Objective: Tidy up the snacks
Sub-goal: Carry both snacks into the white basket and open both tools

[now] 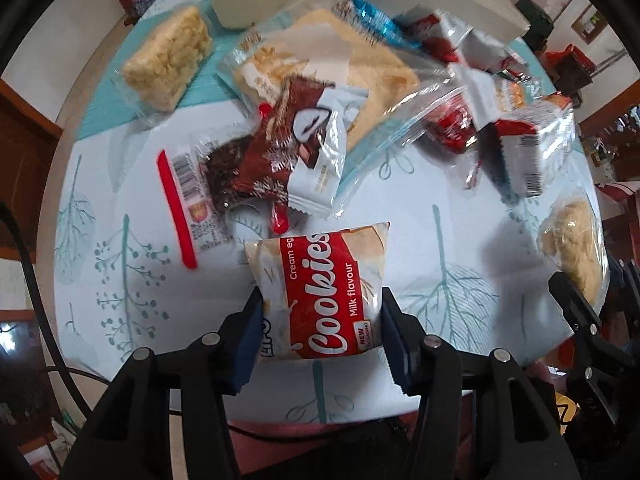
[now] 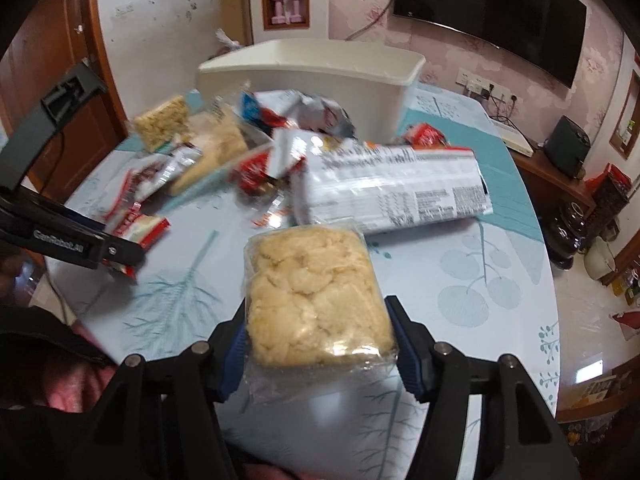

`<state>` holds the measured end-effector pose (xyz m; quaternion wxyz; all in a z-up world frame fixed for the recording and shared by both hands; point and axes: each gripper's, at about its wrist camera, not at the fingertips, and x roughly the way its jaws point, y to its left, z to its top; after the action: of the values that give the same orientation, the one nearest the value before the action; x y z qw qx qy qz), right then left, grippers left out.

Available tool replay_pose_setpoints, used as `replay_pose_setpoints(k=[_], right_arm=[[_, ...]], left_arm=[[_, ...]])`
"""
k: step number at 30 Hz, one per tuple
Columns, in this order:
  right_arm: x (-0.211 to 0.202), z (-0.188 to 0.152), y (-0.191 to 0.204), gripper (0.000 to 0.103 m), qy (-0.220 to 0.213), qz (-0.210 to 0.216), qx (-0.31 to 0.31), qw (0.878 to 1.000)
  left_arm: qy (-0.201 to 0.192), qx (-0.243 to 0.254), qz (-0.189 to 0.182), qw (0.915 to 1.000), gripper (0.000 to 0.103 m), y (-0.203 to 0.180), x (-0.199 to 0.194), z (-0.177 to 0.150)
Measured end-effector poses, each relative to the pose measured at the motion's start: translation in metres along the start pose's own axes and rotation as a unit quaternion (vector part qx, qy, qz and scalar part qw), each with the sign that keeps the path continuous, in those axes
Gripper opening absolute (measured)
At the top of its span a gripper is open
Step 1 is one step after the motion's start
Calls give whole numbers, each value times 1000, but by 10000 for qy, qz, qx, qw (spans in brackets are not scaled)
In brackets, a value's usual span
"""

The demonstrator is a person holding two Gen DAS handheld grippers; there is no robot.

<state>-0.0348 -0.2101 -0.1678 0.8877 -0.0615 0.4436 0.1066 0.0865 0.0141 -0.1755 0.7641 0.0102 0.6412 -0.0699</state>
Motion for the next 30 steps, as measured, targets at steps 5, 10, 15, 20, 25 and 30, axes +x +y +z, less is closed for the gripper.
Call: replay_pose_setpoints(k=[5,10,15,20,25,30], right_arm=[[-22,22,7,62,-234,176,-134,9995],[-42,54,4,62,-568,159,-91,9982],[-51,92,-7,62,-795,-14,69,9968],[-57,128,-17,62,-1132,-205,105,9933],[-52,161,-29,62,-1426,-270,161,9893],[-30,192,-38,62,-1603,-353,275,9861]], left_arm=[[-329,130,-162,9992,52,2,-37,2],[-924,373,-126,9949,52,-1,-85,11],[-1414,442,-179,9888,52,-8,-123,39],[-1858,599,-172,9806,52,-21,-142,78],[-2250,702,-238,9715,52,-29,-157,114],[-2518,660,-322,9650,52,-31,-157,156]])
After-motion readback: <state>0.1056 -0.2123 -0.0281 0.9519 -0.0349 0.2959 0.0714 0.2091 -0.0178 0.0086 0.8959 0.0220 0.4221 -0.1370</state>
